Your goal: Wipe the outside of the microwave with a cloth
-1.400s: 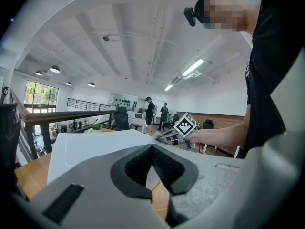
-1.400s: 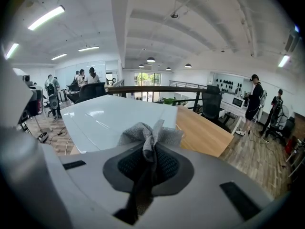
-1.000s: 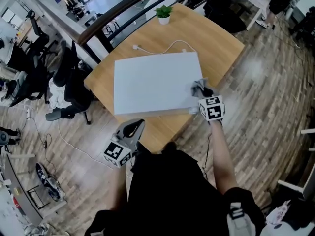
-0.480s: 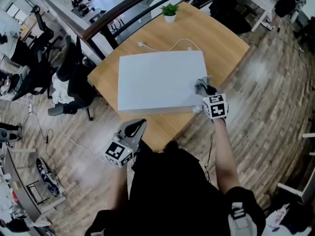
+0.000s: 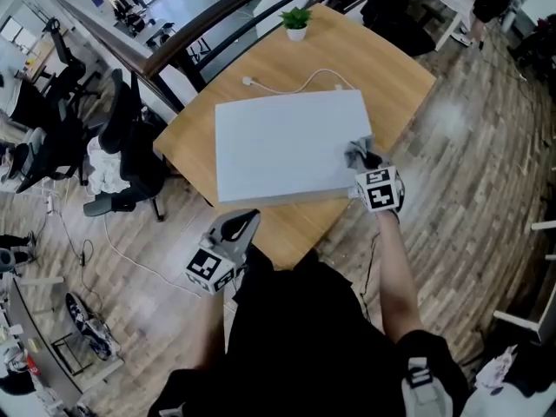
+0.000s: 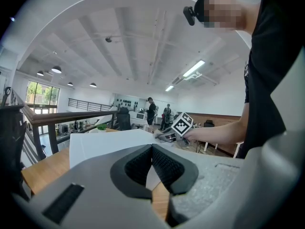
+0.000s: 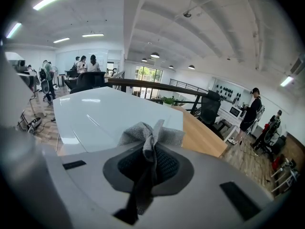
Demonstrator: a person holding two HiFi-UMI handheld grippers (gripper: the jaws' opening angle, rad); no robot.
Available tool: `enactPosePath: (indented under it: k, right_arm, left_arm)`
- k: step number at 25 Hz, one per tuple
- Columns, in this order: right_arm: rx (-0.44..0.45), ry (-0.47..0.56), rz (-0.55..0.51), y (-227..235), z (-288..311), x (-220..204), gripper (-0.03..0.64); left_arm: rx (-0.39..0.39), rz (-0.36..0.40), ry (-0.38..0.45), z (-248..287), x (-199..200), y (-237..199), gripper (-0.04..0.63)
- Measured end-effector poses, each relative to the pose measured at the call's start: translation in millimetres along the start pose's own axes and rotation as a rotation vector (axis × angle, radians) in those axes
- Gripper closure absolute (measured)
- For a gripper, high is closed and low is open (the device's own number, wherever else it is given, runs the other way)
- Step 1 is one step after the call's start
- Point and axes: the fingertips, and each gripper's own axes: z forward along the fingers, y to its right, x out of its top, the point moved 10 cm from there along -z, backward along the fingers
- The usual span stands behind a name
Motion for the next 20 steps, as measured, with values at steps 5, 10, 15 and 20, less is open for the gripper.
enactPosePath:
  k: [5,10,15,20]
  right_arm:
    - [0.0,-0.026,0.003,-20,3,11,0.594]
    - [0.001,-0.036,0.011,-42,8,22,0.594]
    - [0.014,-0.052,0.024,-58,13,31,0.594]
    - [0.026,-0.061,0.031,-76,19,43,0.594]
  left_arm:
    - [-0.026,-0.004,0.003,-12,3,-24,0.594]
    - [-0.04,-0.008,0.004,-24,5,-45,0.594]
    - [-0.052,-0.012,0.004,-33,4,-58,0.594]
    - [-0.069,-0.015,0.007,-39,5,-71,0.593]
